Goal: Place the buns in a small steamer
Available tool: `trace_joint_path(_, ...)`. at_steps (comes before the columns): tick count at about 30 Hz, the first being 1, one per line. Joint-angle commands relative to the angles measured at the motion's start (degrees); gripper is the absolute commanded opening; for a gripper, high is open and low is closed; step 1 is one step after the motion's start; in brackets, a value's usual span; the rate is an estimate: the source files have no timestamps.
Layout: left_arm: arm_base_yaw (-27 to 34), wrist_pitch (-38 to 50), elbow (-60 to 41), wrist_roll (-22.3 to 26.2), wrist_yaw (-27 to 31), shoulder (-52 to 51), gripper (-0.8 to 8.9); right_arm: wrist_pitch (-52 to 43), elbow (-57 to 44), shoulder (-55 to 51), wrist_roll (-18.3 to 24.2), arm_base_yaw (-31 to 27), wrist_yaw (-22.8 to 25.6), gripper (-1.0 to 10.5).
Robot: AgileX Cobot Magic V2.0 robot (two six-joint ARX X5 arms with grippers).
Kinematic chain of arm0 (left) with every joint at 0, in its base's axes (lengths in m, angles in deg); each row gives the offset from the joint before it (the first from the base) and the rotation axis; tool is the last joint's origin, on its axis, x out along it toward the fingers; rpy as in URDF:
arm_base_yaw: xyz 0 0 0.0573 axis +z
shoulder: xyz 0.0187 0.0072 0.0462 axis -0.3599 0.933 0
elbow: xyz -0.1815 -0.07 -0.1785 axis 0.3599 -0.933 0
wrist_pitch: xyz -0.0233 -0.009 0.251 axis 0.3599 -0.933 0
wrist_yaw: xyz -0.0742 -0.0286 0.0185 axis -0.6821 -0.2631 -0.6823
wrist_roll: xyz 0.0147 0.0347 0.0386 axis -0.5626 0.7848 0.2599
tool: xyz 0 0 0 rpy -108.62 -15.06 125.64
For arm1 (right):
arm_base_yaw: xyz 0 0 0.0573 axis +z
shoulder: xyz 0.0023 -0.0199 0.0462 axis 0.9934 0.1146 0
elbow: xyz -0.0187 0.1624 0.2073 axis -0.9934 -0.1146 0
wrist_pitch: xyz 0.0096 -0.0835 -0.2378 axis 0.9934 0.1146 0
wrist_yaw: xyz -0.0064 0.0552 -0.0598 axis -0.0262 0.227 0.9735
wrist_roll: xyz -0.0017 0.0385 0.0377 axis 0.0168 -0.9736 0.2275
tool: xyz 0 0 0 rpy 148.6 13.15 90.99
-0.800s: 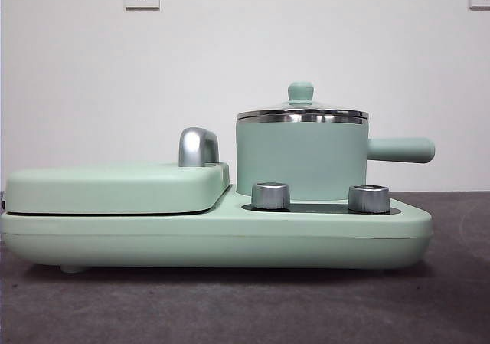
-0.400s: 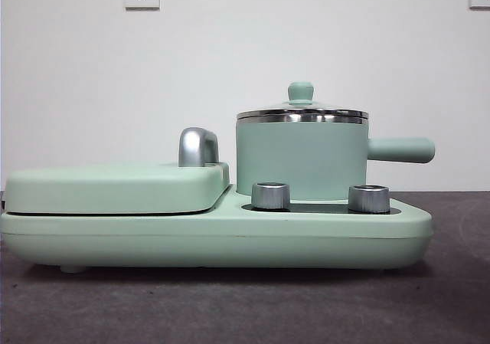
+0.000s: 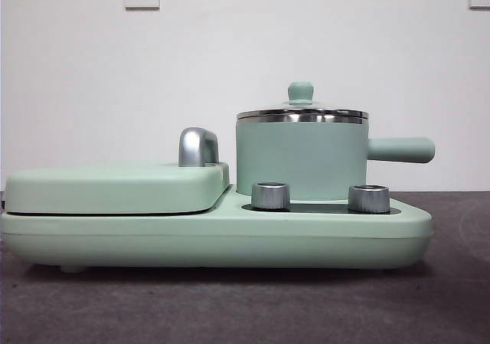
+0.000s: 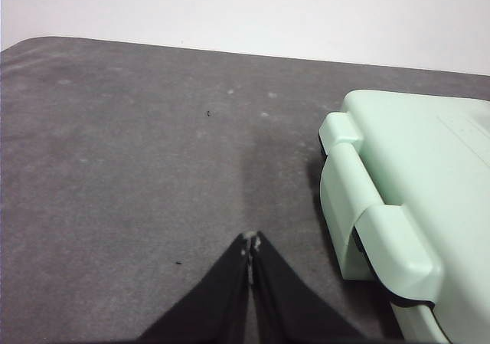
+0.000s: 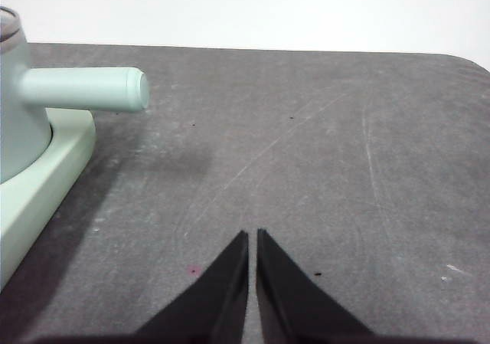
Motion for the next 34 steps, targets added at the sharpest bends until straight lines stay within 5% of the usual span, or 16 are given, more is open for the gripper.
trace_joint_path(1, 0.0, -0.3, -1.1, 0.3, 0.0, -0.1, 0.07, -0.7, -0.3, -0.2, 0.6, 0.0, 0.2, 0.2)
trace_joint_path(34, 0.0, -0.3, -1.1, 0.3, 0.0, -0.1, 0.07, -0.7, -0.3, -0.2, 0.6, -1.7, 0.2, 0.2)
